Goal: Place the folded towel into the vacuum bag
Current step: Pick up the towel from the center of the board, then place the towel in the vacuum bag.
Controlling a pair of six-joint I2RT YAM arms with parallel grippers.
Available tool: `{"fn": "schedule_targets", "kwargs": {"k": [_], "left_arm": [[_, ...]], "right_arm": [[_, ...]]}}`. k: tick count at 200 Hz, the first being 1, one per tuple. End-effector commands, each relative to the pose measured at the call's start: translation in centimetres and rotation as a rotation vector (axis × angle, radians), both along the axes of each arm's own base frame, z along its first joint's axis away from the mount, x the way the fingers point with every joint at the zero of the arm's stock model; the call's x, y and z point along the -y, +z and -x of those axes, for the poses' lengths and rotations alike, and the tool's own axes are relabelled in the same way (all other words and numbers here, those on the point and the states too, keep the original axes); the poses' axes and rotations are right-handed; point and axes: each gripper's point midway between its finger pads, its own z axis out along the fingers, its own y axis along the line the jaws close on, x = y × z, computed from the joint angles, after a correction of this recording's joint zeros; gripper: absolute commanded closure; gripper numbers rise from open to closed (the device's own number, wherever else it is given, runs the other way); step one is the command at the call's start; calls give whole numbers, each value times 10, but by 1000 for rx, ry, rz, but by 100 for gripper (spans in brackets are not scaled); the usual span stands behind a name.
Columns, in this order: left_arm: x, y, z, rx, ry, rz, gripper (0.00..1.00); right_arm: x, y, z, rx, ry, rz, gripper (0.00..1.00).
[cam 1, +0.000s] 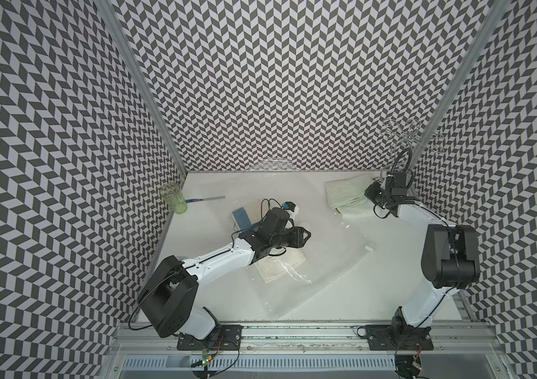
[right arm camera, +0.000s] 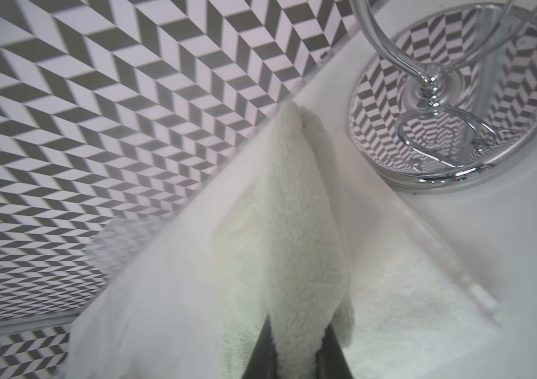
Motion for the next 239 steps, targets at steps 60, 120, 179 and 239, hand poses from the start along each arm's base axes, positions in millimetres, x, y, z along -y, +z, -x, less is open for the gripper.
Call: {"fn": "schedule_targets", "kwargs": {"k": [60, 120, 179, 239], "left_arm": [[-5, -1, 7, -6, 0, -2, 53], [-12, 10, 5, 19, 21, -5, 52], [-61, 72, -14, 128, 159, 62, 52], [-60, 76, -15, 114, 138, 86, 52]], "right_arm": [[-84, 114, 26, 235, 259, -155, 91], [-156, 170, 66, 308, 375, -272, 92], [-170, 183, 138, 287, 318, -565, 95], [-111, 12, 196, 5, -1, -532, 92]]}}
